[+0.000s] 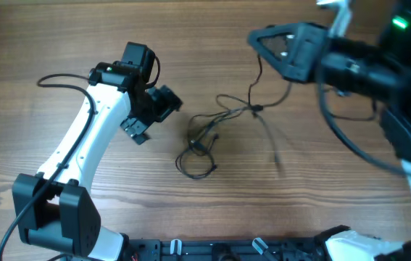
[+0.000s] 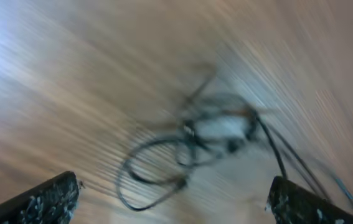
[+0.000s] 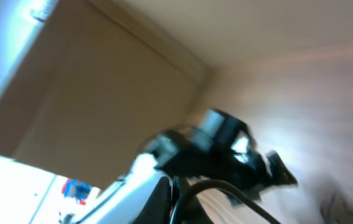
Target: Untangle cables
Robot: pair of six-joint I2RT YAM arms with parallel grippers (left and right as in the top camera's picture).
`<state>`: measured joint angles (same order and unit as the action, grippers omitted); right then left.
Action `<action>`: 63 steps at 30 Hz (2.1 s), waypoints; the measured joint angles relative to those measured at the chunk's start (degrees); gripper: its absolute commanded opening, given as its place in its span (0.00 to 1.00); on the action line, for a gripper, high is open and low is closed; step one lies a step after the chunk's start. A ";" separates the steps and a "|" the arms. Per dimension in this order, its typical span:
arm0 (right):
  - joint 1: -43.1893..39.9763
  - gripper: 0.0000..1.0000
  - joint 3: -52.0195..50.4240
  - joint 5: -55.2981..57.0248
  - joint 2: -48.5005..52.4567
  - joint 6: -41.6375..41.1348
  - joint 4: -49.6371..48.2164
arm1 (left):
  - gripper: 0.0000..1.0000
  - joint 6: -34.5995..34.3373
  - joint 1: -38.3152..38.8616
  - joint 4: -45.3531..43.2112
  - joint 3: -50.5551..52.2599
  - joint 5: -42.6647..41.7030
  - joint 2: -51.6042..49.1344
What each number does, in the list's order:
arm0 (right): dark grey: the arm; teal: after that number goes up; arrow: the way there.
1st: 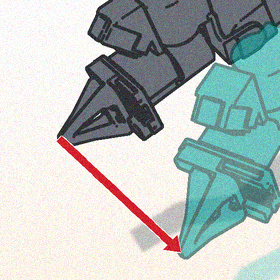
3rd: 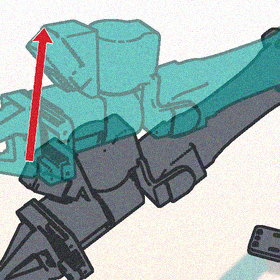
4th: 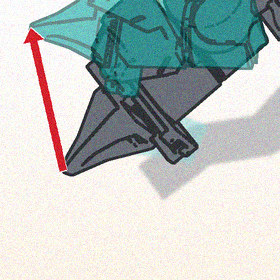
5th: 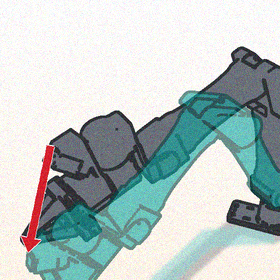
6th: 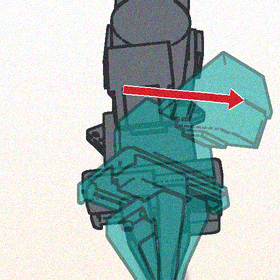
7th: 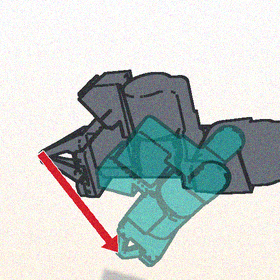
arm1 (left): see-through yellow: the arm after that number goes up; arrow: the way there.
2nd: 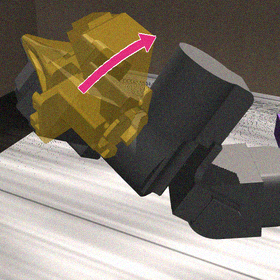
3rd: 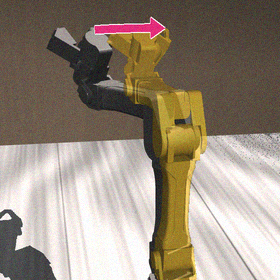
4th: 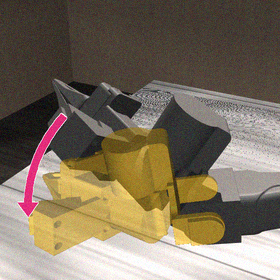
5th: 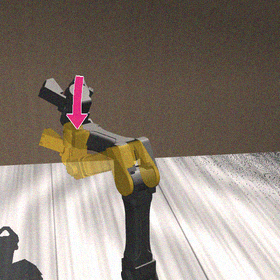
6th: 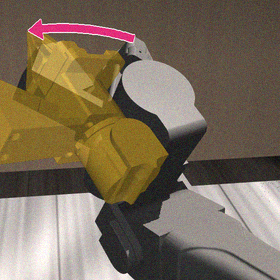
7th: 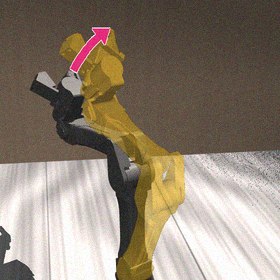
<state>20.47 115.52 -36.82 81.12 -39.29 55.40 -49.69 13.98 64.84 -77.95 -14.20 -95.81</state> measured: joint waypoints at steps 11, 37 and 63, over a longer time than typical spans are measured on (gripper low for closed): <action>0.00 0.04 -0.63 0.44 3.58 2.10 4.76 | 1.00 9.66 -0.59 -2.80 0.00 -43.65 0.00; 10.23 0.04 -0.63 -2.23 8.04 5.14 0.17 | 0.54 -15.43 2.47 -19.52 0.00 -46.42 0.00; -4.92 0.05 3.82 -2.03 4.74 4.52 -10.23 | 0.04 -16.87 0.59 -3.26 0.02 2.12 0.00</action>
<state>15.55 119.35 -38.85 85.86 -34.76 45.17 -66.57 14.57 61.58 -77.93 -12.08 -95.81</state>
